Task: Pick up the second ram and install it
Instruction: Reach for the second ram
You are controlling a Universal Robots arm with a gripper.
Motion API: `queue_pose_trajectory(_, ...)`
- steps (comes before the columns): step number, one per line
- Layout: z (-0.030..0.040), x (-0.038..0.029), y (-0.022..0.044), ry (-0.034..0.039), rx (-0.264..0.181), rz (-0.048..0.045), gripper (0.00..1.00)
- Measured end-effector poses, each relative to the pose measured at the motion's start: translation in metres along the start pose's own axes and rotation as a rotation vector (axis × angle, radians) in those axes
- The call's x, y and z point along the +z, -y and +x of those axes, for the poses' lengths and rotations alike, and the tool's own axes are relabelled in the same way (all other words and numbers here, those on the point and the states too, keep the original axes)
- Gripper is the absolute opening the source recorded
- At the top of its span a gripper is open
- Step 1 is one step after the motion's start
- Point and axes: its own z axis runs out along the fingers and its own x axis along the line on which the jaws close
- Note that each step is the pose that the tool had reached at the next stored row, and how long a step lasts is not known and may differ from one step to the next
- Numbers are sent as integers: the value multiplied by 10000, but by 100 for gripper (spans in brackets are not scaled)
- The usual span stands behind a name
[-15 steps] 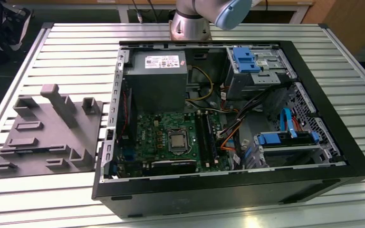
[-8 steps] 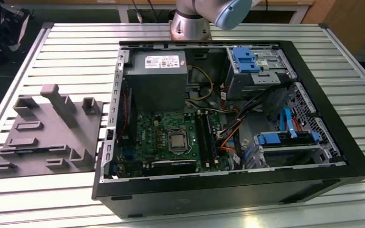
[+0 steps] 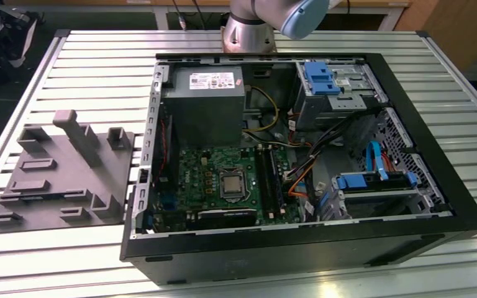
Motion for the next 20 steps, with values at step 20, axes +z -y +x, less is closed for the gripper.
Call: queue_pose_trajectory(20, 75, -4, 42, 0, 3, 1, 11)
